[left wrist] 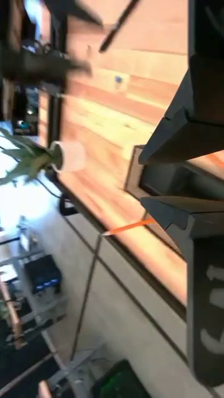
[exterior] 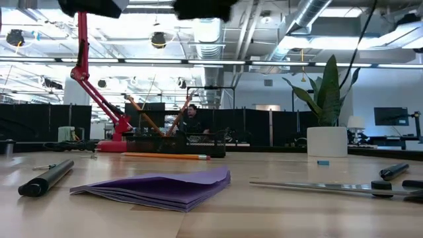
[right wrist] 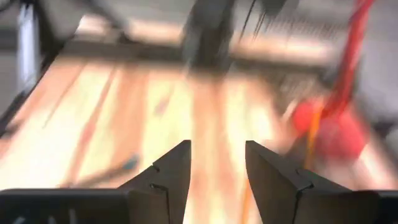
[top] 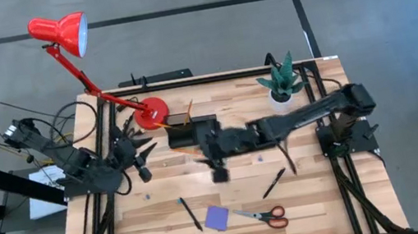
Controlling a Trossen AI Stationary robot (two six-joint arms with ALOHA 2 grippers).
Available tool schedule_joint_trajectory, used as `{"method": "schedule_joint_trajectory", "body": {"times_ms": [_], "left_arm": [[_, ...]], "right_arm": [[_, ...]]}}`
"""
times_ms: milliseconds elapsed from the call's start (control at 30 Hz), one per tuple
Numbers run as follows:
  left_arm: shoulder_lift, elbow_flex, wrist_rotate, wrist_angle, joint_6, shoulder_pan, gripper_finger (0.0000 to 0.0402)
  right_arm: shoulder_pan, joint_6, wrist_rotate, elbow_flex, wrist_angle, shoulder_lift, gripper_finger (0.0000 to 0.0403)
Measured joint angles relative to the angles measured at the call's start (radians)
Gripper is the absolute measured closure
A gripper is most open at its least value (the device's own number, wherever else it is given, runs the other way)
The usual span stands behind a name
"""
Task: Pick and place office supplies into organizer
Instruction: Put the yellow pencil into the black desk organizer
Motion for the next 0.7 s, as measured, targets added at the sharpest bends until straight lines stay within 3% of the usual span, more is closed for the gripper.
{"method": "schedule_joint_trajectory", "body": {"times_ms": [133, 233, 367, 700], "left_arm": [[0.062, 0.000, 0.015, -0.039, -0.106, 0.000, 0.0317], [0.114, 0.000, 0.072, -0.027, -0.140, 0.000, 0.0317], [0.186, 0.000, 0.087, -0.030, -0.185, 0.000, 0.0317], [0.239, 0.000, 0.097, -0.029, -0.288, 0.004, 0.0317]], "right_arm": [[0.052, 0.252, 0.002, 0.000, -0.250, 0.001, 0.0266], [0.073, 0.324, 0.034, -0.001, -0.314, 0.066, 0.0269], [0.071, 0.284, 0.124, -0.002, -0.283, 0.176, 0.0267], [-0.077, 0.157, 0.134, -0.003, -0.179, 0.345, 0.0223]]}}
